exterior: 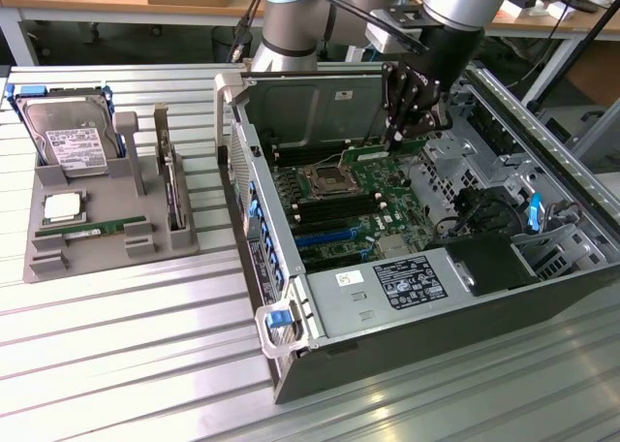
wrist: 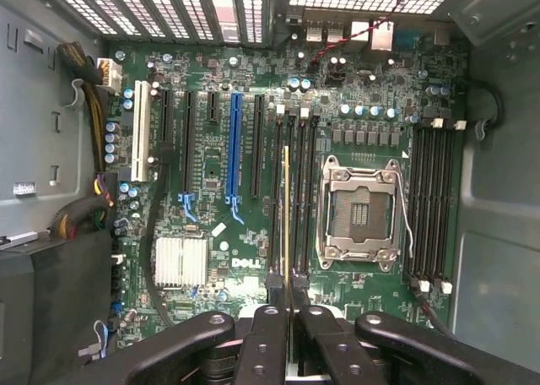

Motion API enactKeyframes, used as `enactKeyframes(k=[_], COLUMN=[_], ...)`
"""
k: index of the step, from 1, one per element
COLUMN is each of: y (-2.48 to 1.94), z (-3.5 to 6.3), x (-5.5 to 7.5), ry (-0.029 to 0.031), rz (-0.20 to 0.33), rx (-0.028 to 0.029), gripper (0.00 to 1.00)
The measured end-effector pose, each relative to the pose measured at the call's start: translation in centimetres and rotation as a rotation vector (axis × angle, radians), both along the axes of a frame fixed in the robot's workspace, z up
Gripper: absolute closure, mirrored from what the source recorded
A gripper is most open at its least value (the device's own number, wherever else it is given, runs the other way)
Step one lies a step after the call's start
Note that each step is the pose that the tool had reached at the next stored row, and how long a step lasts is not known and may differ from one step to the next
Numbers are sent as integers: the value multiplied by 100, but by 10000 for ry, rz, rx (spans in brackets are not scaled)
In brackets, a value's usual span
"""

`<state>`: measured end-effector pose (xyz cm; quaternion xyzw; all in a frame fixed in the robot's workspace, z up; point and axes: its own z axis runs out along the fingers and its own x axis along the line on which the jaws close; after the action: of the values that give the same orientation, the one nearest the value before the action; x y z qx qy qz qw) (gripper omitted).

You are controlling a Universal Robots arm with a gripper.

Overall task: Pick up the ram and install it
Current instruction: 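Insert the ram into the slot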

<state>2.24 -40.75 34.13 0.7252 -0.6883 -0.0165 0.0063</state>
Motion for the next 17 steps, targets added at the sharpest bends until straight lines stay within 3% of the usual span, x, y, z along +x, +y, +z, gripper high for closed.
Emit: enactKeyframes(k=[17], y=[0], z=[-34], x=[0], ry=[0], rz=[0], rx=[0], gripper=[88])
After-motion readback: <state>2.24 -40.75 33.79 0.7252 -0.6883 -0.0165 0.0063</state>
